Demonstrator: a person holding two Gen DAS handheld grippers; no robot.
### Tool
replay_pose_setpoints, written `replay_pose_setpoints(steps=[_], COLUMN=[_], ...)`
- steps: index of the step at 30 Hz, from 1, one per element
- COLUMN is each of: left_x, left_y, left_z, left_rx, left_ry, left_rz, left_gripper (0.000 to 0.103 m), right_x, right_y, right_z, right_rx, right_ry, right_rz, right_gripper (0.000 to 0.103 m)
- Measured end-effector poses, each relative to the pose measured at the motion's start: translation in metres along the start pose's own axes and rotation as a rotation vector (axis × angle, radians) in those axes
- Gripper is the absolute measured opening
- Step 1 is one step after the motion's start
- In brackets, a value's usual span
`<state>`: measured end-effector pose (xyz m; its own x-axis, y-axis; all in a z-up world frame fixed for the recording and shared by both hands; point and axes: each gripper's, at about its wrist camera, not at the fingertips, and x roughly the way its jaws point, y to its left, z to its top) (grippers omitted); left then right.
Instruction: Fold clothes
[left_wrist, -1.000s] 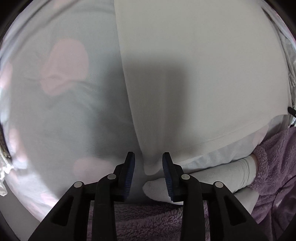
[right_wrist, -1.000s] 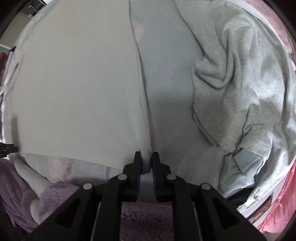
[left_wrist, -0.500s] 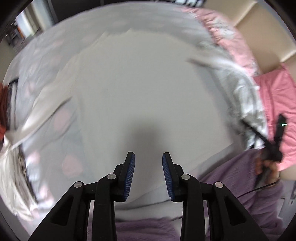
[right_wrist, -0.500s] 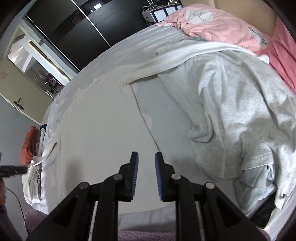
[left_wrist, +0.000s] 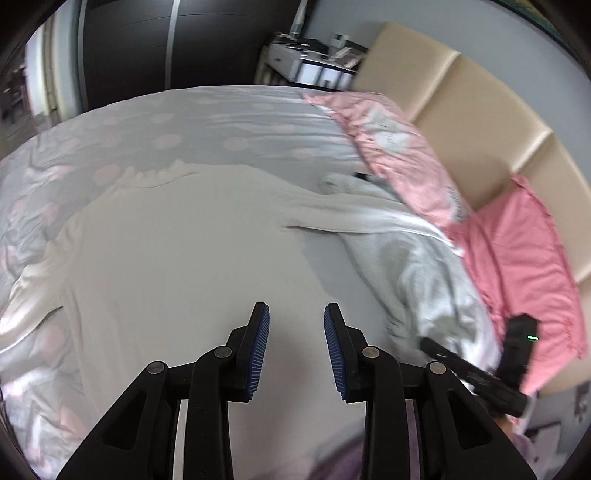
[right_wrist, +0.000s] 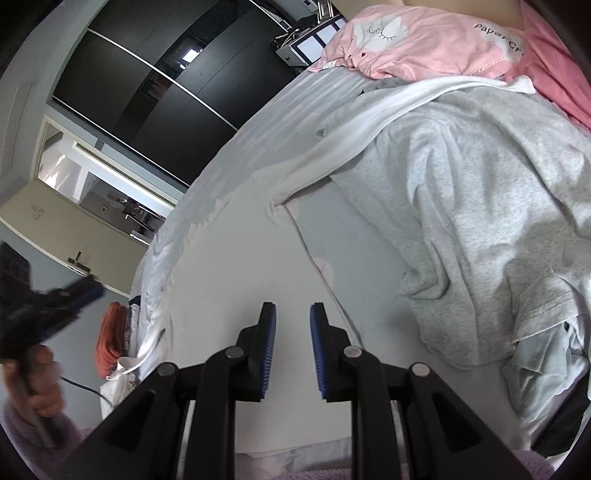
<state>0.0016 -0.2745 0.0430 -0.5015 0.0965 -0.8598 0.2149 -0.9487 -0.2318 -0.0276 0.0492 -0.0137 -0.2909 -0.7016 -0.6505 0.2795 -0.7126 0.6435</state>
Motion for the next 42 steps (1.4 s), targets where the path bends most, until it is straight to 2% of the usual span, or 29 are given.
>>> replay_pose_setpoints(steps=[2, 4, 7, 8, 10, 14, 17, 19, 24, 28, 32, 36, 38, 39, 42], left_x=[0.02, 0.032, 0.044, 0.05, 0.06, 0.07, 0.079, 0.086, 0.106, 0.117, 0.127, 0.134, 0.135, 0.135, 0.13], left_y=[0.018, 0.034, 0.057, 0.066, 0.086, 0.119, 0.129, 0.134, 0.146, 0.151, 0.151, 0.151, 0.151, 0.151, 0.154], left_z=[0.0, 0.001, 0.0, -0.001, 0.0, 0.009, 0.013, 0.015, 0.014, 0.013, 0.011, 0.007, 0.005, 0.005, 0.004], left_rx=[-0.052, -0.067, -0.055, -0.061, -0.101, -0.213, -0.222, -0.222, -0.259, -0.276, -0.284, -0.3, -0.304, -0.305, -0.314], left_ry=[0.033, 0.022, 0.018, 0.029, 0.059, 0.095, 0.099, 0.11, 0.163, 0.194, 0.227, 0.26, 0.268, 0.27, 0.262], left_rz=[0.006, -0.002, 0.135, 0.155, 0.158, 0.082, 0.085, 0.093, 0.068, 0.061, 0.061, 0.05, 0.05, 0.051, 0.056], left_gripper=[0.033, 0.033, 0.033, 0.033, 0.033, 0.033, 0.033, 0.033, 0.033, 0.033, 0.033, 0.033, 0.033, 0.033, 0.033], right_x=[-0.002, -0.009, -0.019, -0.023, -0.032, -0.045, -0.055, -0.06, -0.059, -0.053, -0.042, -0.036, -0.033, -0.032, -0.034], right_y=[-0.002, -0.011, -0.032, -0.043, -0.066, -0.115, -0.158, -0.18, -0.22, -0.244, -0.263, -0.274, -0.279, -0.28, -0.275], right_z=[0.009, 0.027, 0.062, 0.076, 0.106, 0.164, 0.193, 0.207, 0.218, 0.222, 0.214, 0.206, 0.206, 0.206, 0.21], right_rx=[0.02, 0.052, 0.114, 0.142, 0.193, 0.324, 0.457, 0.489, 0.549, 0.54, 0.591, 0.644, 0.658, 0.663, 0.631], right_ry=[0.007, -0.007, -0.021, -0.029, -0.066, -0.14, -0.207, -0.232, -0.262, -0.244, -0.215, -0.245, -0.241, -0.243, -0.252], right_rz=[0.023, 0.041, 0.057, 0.043, 0.004, -0.04, -0.086, -0.146, -0.318, -0.4, -0.365, -0.268, -0.264, -0.262, -0.285], right_gripper=[0.019, 0.025, 0.031, 0.031, 0.031, 0.031, 0.031, 0.031, 0.031, 0.031, 0.031, 0.031, 0.031, 0.029, 0.015])
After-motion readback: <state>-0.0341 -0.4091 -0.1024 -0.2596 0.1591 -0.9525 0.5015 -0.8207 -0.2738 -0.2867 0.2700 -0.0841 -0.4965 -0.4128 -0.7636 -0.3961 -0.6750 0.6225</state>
